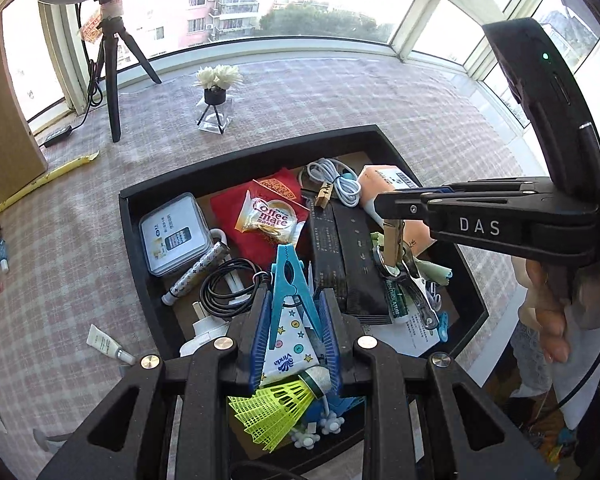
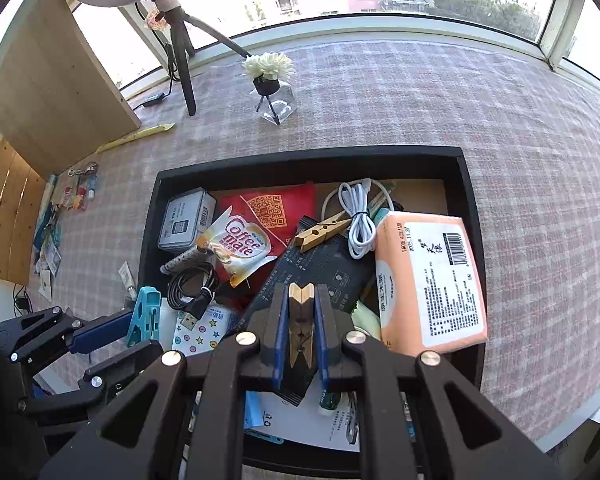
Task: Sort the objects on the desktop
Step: 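Open both tools to drop the two clothespins into the tray, then move the left tool to the pink bottle while the right tool approaches the white cream tube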
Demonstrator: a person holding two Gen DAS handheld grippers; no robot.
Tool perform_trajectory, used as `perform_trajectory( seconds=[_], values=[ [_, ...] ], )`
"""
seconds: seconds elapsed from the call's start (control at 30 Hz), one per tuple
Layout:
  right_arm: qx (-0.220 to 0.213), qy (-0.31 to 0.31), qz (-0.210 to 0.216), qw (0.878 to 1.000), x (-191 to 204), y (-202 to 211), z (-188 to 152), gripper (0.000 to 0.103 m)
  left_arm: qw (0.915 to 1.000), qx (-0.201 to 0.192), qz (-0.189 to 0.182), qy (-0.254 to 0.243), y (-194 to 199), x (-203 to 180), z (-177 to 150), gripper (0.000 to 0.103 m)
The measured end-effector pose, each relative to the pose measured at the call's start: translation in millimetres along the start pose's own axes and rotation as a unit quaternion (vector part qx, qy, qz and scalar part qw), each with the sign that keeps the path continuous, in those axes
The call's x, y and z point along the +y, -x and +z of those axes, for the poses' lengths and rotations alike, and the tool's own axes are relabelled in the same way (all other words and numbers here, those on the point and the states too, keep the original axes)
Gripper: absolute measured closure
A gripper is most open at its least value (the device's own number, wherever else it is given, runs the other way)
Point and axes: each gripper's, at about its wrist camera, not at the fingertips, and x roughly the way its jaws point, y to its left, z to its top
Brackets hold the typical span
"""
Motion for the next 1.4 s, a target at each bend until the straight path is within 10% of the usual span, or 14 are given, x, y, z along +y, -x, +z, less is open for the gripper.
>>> perform_trajectory(
  seconds=[0.13, 0.27, 0.73, 1.07, 1.4],
  values=[
    [0.001, 0.002, 0.008, 1.0, -1, 0, -2, 0.09, 0.9999, 0.005, 0.0, -0.013, -3, -10, 0, 0.079],
    [-0.004, 0.0, -0.004, 1.0, -1, 0, -2, 0.072, 0.9997, -0.006, 0.018, -0.014, 0, -13, 0, 0.052],
    [-0.006, 0.06, 0.024, 0.998, 52, 1, 5, 0.072, 0.9986, -0.013, 0.043, 0.028, 13, 30, -14, 0.053],
    [0.007, 0.164, 0.071, 0.984, 146, -18, 14, 0.072, 0.9841, -0.005, 0.099, 0.147, 21, 142, -55, 0.056],
    [0.09, 0.231, 0.093, 0.964, 228, -93, 17, 0.072, 0.9769, 0.037, 0.088, 0.191, -9, 173, -111, 0.058]
  ],
)
